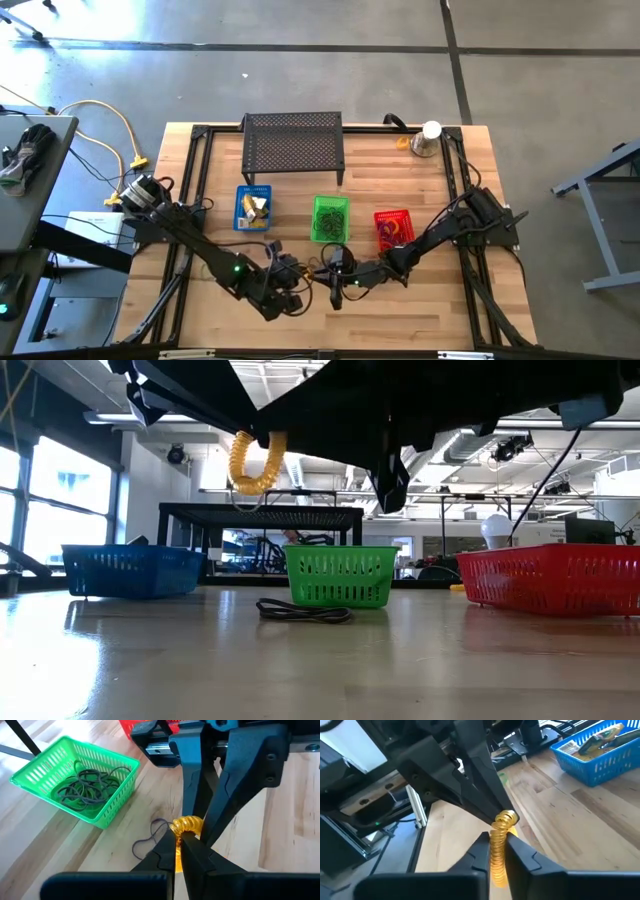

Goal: Pick & Place Office Desk Supplies
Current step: Put the yellow spring keychain into the red bin

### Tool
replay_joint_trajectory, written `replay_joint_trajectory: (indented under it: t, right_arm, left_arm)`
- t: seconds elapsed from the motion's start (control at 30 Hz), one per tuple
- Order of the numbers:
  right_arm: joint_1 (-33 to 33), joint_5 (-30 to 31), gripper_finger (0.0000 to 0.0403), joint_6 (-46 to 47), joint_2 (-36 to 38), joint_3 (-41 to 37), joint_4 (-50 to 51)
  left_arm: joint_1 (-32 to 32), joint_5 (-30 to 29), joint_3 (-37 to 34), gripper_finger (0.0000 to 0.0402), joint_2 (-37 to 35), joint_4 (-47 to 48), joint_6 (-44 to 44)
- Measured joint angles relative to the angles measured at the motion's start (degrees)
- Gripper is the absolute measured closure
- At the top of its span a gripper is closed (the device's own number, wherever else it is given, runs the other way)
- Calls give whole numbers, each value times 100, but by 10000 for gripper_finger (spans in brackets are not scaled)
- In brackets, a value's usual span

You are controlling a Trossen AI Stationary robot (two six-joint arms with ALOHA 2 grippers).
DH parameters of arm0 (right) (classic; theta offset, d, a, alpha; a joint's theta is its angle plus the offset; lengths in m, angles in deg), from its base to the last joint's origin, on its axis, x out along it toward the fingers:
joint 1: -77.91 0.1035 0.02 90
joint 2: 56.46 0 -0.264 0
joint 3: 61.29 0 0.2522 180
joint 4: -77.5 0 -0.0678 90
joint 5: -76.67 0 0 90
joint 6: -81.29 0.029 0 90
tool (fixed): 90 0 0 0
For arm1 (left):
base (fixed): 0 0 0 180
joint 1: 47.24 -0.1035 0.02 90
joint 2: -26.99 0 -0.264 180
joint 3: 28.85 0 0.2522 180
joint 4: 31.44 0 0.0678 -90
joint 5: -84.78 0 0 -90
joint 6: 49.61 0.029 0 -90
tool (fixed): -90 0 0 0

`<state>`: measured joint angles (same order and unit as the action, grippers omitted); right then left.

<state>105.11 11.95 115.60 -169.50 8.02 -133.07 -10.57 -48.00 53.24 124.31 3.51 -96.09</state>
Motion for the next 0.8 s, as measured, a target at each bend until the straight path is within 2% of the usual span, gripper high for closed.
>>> replay_joint_trajectory:
  t: [0.13, 0.33, 0.63, 0.73, 0.8]
  right_arm:
    - [11, -79, 390, -7, 0, 0, 62]
    - [98, -67, 393, -165, 29, 0, 123]
    - [321, -315, 399, 28, 55, 11, 940]
    - [470, -212, 399, 64, 140, 9, 1471]
    - [603, 101, 399, 218, 366, 9, 1981]
  left_arm:
    - [-17, 297, 0, 389, 0, -56, -89]
    - [-17, 351, 0, 380, 0, -121, 160]
    - [-28, 358, 9, 287, 0, -384, 68]
    - [-28, 420, 9, 274, 0, -383, -128]
    - [-28, 502, 9, 273, 0, -379, -136]
